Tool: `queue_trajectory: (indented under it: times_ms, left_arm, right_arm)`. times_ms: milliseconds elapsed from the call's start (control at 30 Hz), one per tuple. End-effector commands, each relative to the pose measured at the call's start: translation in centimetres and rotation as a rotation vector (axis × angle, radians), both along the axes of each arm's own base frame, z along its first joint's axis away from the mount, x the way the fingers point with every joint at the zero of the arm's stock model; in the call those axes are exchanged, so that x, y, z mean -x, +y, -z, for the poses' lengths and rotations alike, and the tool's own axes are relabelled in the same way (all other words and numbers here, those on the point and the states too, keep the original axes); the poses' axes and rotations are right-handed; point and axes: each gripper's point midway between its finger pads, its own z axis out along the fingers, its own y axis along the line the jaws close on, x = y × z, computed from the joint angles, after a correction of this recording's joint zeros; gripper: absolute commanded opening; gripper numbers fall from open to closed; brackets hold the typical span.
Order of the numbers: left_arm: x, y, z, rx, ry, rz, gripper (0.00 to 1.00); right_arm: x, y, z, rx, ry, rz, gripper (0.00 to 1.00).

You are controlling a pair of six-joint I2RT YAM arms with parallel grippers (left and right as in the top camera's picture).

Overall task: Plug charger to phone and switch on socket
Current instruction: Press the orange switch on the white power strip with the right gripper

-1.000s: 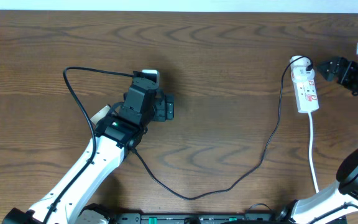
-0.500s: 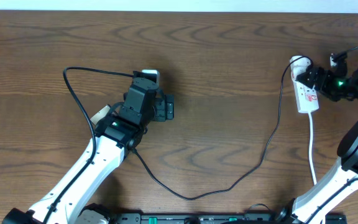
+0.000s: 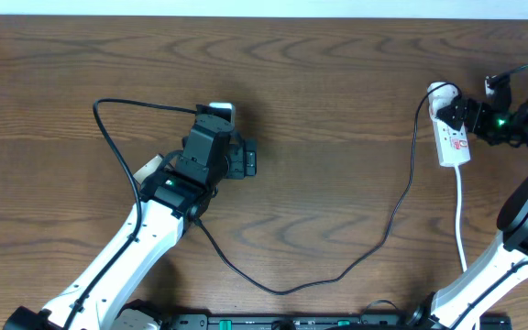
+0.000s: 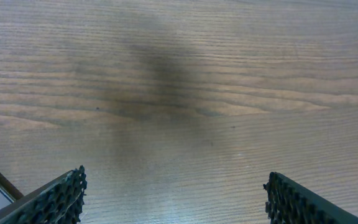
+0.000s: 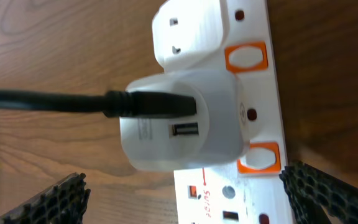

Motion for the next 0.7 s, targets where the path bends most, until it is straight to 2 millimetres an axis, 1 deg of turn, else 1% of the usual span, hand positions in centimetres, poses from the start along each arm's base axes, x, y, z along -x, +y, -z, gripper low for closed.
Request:
queue_trajectory:
  times_ms: [0,400,667]
  left_arm:
    - [-0.5,-0.1,-1.0,-0.001,-0.027,-0.003,0.90]
    - [-0.5,-0.1,-1.0,-0.001,-0.027,-0.003,0.90]
    - [-0.5,-0.1,-1.0,-0.001,-0.027,-0.003,0.90]
  right_arm:
    - [-0.7,1.0,-0.1,-0.019,-0.044,-0.048,0.99]
    - [-1.5,2.6,-0.2,-0.045,-0.028,-0.034,0.99]
    - [-1.4,2.5,0.1,-0.054,0.009,0.007,0.99]
